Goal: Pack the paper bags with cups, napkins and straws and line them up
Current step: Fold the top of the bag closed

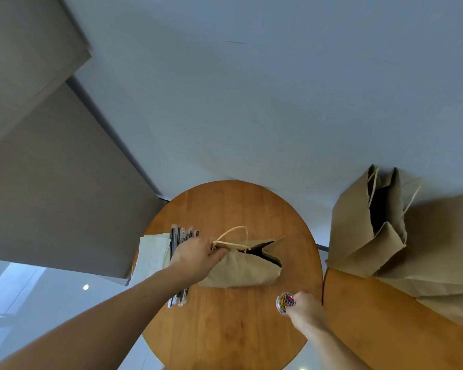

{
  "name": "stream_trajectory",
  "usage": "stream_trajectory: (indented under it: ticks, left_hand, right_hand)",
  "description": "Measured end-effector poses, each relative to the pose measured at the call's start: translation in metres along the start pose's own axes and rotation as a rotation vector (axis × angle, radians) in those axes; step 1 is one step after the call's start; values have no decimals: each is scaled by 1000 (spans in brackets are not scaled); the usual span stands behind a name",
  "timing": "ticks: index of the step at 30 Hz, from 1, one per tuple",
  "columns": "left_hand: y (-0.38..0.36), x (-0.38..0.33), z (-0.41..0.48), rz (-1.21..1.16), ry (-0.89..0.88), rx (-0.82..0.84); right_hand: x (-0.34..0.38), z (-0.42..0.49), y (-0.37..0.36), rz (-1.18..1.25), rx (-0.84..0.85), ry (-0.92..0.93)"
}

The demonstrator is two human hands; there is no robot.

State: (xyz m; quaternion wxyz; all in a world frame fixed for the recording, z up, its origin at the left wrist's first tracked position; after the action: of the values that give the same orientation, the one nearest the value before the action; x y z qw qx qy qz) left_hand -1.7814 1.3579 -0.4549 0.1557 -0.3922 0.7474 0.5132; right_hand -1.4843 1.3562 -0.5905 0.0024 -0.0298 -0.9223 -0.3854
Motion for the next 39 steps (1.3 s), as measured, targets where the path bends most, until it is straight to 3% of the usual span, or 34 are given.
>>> stream_trajectory:
  ticks: [6,11,17,25,39]
  left_hand:
    - [-2,-1,4,21,3,0]
    - [5,-3,2,28,-20,6]
    - [9,-10,-2,14,-56,24]
    - [10,-10,-4,39,-85,25]
    - [5,-3,-8,0,-80,41]
  right_hand:
    - [5,-16,30,324,-50,56]
    - [39,-50,61,586,-4,275]
    - [93,-95,87,705,87,481]
    - [132,-112,117,1013,17,517]
    - [134,-107,116,879,-226,407]
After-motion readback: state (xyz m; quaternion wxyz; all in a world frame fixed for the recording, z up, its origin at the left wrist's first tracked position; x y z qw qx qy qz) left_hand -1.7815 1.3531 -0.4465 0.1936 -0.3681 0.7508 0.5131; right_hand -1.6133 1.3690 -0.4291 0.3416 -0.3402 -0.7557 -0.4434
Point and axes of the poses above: each hand's wrist, its own z-axis towards the middle knuckle, its own y-axis out of the back of the hand, x = y × z, the point moved 7 cm from there along z, towards the middle knuckle, and after that the axes turned 15 degrees about -z, right-handed, at the moved point
